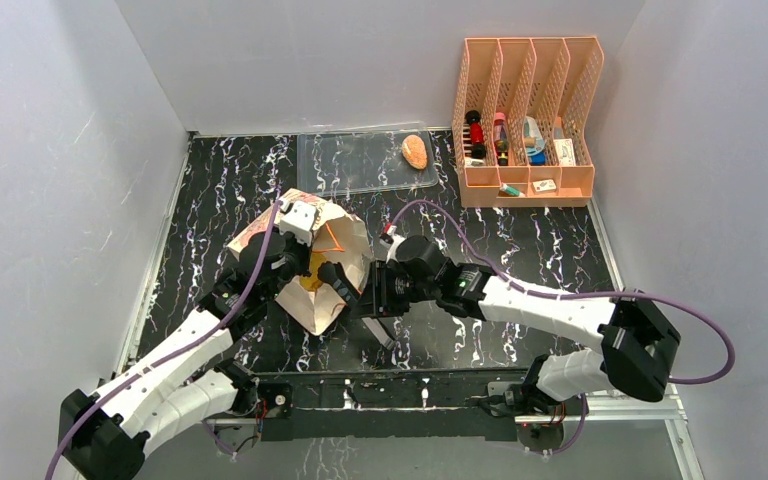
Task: Take the fake bread out of the paper bag
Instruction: Take out the fake bread from the paper bag.
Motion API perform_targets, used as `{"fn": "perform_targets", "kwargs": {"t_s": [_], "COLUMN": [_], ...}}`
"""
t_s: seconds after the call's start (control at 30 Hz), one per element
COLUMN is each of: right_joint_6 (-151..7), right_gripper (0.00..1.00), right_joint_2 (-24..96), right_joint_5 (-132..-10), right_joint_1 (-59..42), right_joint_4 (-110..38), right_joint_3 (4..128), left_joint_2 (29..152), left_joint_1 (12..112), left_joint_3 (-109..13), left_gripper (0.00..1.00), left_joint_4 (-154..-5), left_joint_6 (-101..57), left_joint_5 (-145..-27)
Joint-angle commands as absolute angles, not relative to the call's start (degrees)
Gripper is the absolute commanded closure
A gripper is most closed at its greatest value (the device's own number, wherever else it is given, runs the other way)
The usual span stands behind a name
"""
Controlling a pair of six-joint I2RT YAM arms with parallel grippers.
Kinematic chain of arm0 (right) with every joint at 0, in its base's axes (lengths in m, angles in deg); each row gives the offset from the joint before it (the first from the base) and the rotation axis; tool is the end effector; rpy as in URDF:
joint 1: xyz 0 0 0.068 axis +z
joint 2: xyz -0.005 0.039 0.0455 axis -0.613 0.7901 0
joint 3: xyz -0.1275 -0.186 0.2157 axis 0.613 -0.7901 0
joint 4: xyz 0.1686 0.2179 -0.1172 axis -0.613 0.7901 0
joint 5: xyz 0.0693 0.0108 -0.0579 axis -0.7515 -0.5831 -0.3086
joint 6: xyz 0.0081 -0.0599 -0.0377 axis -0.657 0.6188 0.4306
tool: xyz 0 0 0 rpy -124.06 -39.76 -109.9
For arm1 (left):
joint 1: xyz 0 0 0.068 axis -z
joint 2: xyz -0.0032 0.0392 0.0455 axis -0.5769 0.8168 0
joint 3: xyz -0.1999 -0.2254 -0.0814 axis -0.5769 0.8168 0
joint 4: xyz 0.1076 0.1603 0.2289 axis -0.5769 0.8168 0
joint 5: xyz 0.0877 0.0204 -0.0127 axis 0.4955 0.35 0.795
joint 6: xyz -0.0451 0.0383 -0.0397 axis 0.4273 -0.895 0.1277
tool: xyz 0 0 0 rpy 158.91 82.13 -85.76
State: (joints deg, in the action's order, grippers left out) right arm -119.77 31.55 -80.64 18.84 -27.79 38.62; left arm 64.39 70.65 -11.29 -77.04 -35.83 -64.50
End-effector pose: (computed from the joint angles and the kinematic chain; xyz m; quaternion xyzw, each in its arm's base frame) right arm 0.1681 0.2874 0.2478 -0.0833 0.8838 0.4401 0.1353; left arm 0.2023 -0.1273 0.3056 0.1815 0.7615 -0.0899 0.6157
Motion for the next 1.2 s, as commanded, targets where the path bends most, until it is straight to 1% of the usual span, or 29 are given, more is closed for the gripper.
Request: {"fn": "perform_targets", "kwargs": {"t_s": [0.0, 0.13, 0.3, 0.43, 0.6, 0.77, 0.9, 1.17], "right_joint_6": [-117.3, -116.6, -117.5, -116.0, -118.0, -124.8, -129.7, -135.7], "right_gripper": [0.71, 0.71, 0.71, 0.71, 0.71, 0.72, 0.72, 0.70], "right_joint_2": [29.6, 30.3, 32.5, 32.6, 33.9, 36.6, 35.5, 35.8], "right_joint_5": [-79.8, -79.4, -82.0, -82.2, -84.1, -89.9, -91.2, -94.1], "right_joint_1": [18.5, 17.9, 16.3, 15.5, 15.0, 15.1, 15.1, 15.2], "right_joint_4": [-22.7, -20.0, -20.1, -16.6, -19.5, -27.3, -32.5, -38.9], "right_joint_3": [44.7, 47.9, 50.0, 52.1, 51.8, 47.4, 41.4, 36.2], "left_joint_2": [62.6, 62.1, 62.6, 63.2, 63.2, 63.4, 63.6, 63.6], "left_joint_1": [70.6, 70.6, 70.7, 70.7, 70.8, 71.3, 71.4, 71.4], "left_joint_3": [-11.0, -10.1, -9.7, -9.5, -9.2, -9.4, -9.2, -9.0], "left_gripper": [1.00, 1.00, 1.00, 1.00, 1.00, 1.00, 1.00, 1.00], "left_joint_4": [-79.6, -79.8, -79.6, -79.5, -79.9, -79.8, -80.1, -80.8], "left_joint_6": [-35.9, -35.1, -34.0, -33.2, -31.5, -30.2, -30.5, -30.6], "left_joint_5": [-63.3, -63.2, -63.4, -63.6, -64.4, -63.7, -63.1, -62.7]}}
